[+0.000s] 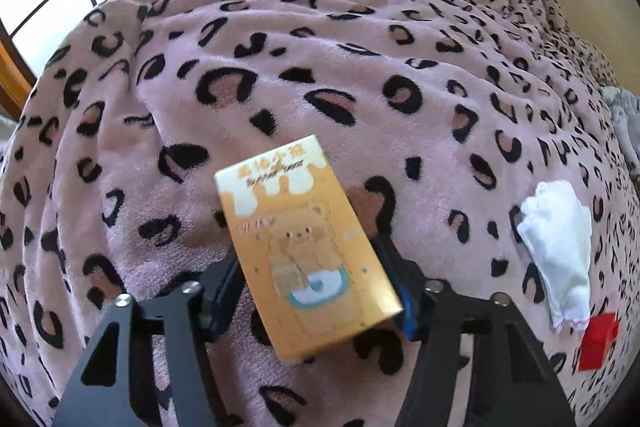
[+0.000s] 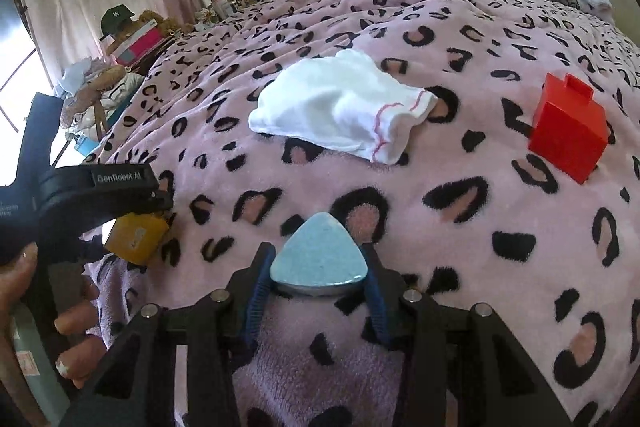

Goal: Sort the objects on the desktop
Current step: 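Grasp the small yellow box with the left tool while the right grasps the blue triangular sponge, then carry the yellow box and blue sponge with both tools toward the white box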

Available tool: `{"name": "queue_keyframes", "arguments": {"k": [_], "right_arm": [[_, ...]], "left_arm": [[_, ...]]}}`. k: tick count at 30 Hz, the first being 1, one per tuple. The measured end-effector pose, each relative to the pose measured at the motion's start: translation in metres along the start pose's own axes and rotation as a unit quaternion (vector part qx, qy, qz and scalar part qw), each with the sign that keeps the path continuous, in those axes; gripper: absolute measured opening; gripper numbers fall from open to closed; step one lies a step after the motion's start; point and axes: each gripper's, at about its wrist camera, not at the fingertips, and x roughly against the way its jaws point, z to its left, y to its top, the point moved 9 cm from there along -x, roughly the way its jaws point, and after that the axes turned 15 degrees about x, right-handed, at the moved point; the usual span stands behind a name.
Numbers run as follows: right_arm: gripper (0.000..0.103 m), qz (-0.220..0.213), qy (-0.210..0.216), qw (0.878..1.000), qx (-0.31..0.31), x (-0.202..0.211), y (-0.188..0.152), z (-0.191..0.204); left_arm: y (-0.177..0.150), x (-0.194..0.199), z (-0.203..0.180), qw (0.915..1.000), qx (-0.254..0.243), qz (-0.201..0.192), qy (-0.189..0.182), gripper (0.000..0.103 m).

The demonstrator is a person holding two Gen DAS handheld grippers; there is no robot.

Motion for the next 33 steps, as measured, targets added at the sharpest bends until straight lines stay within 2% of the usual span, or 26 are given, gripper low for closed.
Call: {"name": "queue_keyframes", "arguments": {"k": [5, 17, 33], "right_arm": [[0.043, -0.006, 0.002, 1.0, -0.002, 0.008, -0.002, 0.002], [0.043, -0.019, -0.001, 1.0, -0.007, 0.038, -0.014, 0.0], [0.043, -0.069, -0.015, 0.998, 0.003, 0.132, -0.018, 0.008]], "left_arm": [[-0.004, 0.012, 0.002, 0.9998, -0.017, -0.008, -0.01, 0.048], [-0.027, 0.055, 0.016, 0.9966, -0.07, -0.037, -0.023, 0.048], [-0.076, 0.145, 0.033, 0.9822, -0.161, -0.07, -0.068, 0.048]]}}
